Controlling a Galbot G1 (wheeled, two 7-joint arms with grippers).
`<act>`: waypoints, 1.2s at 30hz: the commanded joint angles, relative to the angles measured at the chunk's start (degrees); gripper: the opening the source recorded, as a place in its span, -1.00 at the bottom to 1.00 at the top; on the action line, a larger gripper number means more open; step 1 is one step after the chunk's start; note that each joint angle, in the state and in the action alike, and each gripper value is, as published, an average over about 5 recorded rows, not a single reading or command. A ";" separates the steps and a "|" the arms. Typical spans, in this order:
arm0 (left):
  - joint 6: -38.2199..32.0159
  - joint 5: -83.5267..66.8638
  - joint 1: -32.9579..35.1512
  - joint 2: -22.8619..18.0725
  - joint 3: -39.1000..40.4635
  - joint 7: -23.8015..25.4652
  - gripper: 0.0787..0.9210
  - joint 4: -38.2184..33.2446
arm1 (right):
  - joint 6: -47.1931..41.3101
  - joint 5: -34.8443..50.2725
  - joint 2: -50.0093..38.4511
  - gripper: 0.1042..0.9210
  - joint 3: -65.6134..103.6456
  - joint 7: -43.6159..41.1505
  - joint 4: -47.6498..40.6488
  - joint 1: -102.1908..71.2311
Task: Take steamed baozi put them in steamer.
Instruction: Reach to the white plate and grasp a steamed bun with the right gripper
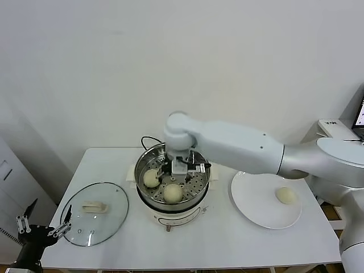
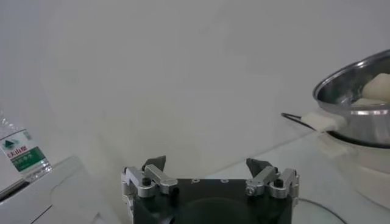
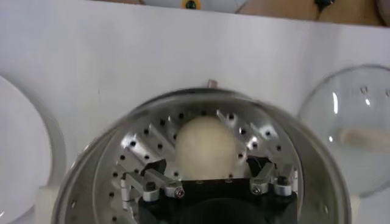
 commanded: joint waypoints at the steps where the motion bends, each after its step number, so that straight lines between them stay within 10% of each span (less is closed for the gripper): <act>1: 0.13 0.16 -0.27 0.13 0.49 -0.01 0.77 0.04 | -23.84 20.47 -9.69 0.76 -4.12 2.88 -13.91 10.97; 9: 0.52 1.29 -1.28 0.03 2.08 -0.15 0.77 0.04 | -23.26 14.97 -18.12 0.76 -1.63 -2.45 -32.19 5.92; 17: 1.53 2.42 -1.98 0.47 3.68 -0.44 0.77 0.16 | -18.42 -5.80 -26.42 0.76 17.52 -1.65 -32.15 -13.56; 36: 1.79 4.45 -1.37 0.16 4.83 -0.62 0.77 0.07 | -20.32 -6.17 -29.07 0.76 28.93 2.92 -28.67 -31.97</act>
